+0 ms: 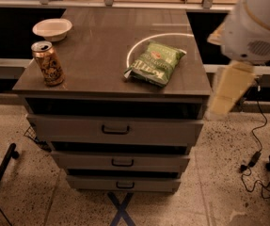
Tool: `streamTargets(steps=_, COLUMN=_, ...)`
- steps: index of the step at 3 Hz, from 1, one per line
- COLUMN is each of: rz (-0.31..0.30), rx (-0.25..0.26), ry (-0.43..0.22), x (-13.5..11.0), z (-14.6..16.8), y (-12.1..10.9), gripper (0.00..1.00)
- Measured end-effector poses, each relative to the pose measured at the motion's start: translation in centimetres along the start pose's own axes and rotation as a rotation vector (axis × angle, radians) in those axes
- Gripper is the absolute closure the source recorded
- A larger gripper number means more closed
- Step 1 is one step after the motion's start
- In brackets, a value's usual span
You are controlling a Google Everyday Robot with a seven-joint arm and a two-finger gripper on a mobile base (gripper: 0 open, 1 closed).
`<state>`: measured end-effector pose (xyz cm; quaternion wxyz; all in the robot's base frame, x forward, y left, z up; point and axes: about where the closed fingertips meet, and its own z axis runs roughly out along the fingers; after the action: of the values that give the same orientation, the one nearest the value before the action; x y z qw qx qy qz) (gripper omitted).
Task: Knock orange can over
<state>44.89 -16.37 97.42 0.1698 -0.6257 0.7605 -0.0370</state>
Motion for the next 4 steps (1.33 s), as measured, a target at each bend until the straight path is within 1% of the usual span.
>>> streamTargets(steps=1, rz=-0.055, rx=0.043, ry=-0.071, x=-5.9, z=1.4, y=-3.0, gripper=0.0)
streamTargets(steps=2, rz=-0.077, rx=0.069, ry=-0.162, x=-12.2, z=2.8, y=-5.9, gripper=0.0)
streamTargets(steps=3, rz=-0.053, rx=0.07, ry=-0.248, x=-18.1, z=4.4, y=-7.8, gripper=0.0)
streamTargets(steps=4, rz=0.037, rx=0.022, ry=-0.331, x=-23.5, z=6.8, y=-9.5, gripper=0.0)
